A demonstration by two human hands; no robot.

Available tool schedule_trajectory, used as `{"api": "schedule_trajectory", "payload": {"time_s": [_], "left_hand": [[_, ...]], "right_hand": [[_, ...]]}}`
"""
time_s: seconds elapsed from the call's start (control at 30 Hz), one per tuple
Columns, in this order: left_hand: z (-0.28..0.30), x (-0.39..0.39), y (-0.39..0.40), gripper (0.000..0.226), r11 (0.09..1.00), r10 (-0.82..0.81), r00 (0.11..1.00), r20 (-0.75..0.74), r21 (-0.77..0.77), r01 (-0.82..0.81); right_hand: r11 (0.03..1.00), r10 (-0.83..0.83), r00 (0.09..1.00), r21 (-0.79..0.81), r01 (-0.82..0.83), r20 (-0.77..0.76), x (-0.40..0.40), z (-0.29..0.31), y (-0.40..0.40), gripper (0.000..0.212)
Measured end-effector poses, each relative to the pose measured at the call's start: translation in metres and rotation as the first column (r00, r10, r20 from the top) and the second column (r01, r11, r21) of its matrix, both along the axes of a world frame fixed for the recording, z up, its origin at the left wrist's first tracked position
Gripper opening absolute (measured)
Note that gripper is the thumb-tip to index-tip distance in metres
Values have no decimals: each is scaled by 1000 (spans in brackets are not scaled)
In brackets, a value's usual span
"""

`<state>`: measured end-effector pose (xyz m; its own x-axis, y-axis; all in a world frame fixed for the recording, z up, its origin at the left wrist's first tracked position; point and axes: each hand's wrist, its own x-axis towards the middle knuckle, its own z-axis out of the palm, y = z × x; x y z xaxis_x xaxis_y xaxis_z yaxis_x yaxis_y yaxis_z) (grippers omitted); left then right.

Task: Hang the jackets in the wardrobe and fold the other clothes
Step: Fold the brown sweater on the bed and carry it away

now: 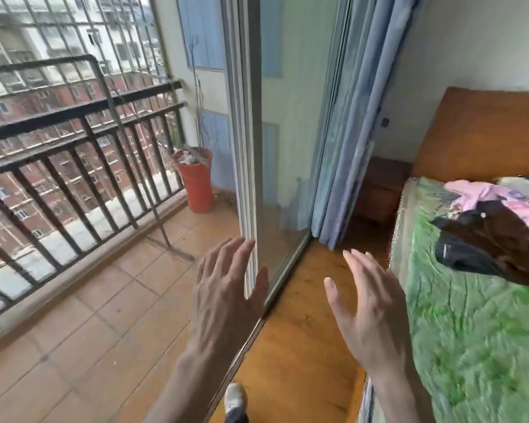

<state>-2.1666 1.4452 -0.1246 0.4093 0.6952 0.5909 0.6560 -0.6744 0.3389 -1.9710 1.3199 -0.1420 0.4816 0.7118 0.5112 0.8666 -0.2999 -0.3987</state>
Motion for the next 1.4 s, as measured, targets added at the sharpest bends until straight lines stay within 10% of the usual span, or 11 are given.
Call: {"api": "schedule_trajectory", "payload": {"time_s": [0.53,1.4], "left_hand": [[23,201,243,47,850,-523,851,44,-41,525],[-6,712,259,43,468,-881,468,-70,18,884]], "right_hand": [[902,-431,901,3,431,45,148,22,172,61],[504,-863,502,-9,864,-62,514,-10,146,67]]}}
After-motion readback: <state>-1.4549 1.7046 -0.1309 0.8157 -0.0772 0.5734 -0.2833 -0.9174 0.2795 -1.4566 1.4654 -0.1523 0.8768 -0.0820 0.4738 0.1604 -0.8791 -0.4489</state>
